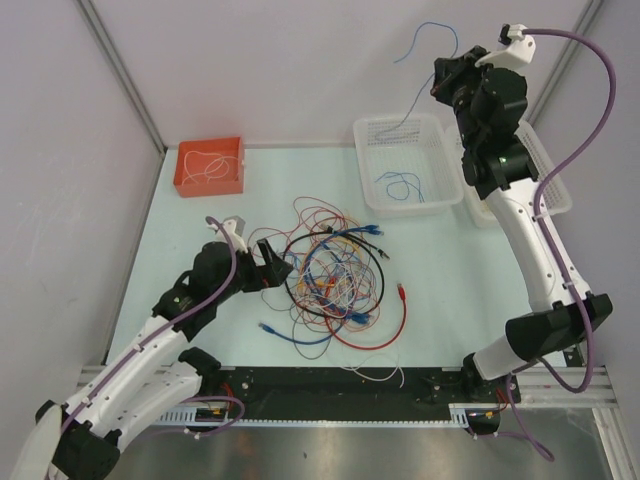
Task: Untangle the cables
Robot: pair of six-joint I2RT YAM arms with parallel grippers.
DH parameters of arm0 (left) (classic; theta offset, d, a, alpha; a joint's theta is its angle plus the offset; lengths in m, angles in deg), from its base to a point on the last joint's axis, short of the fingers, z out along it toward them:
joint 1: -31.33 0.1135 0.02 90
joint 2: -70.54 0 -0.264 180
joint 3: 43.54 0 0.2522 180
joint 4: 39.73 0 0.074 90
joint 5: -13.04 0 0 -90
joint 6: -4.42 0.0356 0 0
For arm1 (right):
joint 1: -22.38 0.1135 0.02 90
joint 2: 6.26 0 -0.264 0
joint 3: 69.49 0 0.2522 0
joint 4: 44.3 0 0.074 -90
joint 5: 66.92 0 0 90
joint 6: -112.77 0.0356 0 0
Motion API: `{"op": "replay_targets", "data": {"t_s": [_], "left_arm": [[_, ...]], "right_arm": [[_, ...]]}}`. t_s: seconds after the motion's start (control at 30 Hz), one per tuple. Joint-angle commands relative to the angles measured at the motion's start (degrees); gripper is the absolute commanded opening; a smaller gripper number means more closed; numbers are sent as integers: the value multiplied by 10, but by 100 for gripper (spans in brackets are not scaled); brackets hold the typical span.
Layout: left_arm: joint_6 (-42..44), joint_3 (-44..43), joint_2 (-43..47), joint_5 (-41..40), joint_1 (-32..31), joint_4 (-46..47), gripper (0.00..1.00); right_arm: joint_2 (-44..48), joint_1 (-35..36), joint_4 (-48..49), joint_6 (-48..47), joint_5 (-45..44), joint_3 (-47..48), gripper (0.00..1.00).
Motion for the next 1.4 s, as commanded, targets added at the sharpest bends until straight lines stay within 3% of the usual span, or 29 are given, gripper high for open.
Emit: {"op": "replay_targets", "data": {"t_s": [0.0,0.23,0.5,0.53,0.63,0.73,0.83,0.97,1.2,1.37], "left_arm": [[-15,19,6,8,3,26,100],[19,4,-19,-29,3,27,99],[24,5,-66,-28,3,52,99],[23,6,-74,-22,3,57,100],[16,1,-80,-16,4,58,100],[15,-7,-71,-17,4,58,99],[8,-9,-48,-17,3,56,99],[-6,2,-25,-17,3,54,99],[-31,18,-48,-7,2,50,97],[-33,26,-60,26,2,56,97]], "right_arm": [[-43,-23,53,3,-8,27,0],[-118,-68,88,44,-7,11,0],[-182,-69,93,42,-6,-20,0],[-189,-70,83,41,2,-18,13],[-218,-65,-26,45,17,31,76],[-181,-40,-73,40,1,4,86],[-121,-7,-40,28,-2,-88,90],[-9,39,-24,34,59,-212,87],[75,213,-79,-6,46,-387,83],[100,325,-80,28,12,-486,82]]}}
